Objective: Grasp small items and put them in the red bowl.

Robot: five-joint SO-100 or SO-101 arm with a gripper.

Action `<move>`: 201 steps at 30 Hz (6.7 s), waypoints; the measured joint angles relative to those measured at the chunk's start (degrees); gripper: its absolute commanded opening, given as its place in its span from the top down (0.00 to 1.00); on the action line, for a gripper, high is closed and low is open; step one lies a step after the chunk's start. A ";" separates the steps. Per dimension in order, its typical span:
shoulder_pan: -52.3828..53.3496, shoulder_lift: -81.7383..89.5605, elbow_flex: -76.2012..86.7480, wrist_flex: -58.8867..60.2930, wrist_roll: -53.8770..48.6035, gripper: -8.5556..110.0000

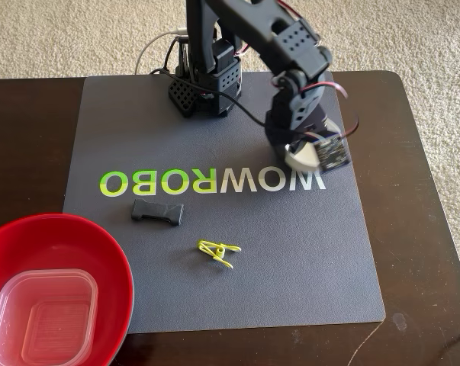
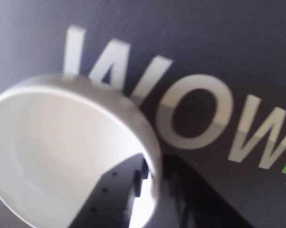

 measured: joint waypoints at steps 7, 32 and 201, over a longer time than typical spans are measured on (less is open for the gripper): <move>22.41 0.00 -9.58 0.09 -11.78 0.93; 66.71 -30.67 -74.53 17.58 -27.42 0.93; 14.06 -19.42 -41.84 16.26 -33.49 0.93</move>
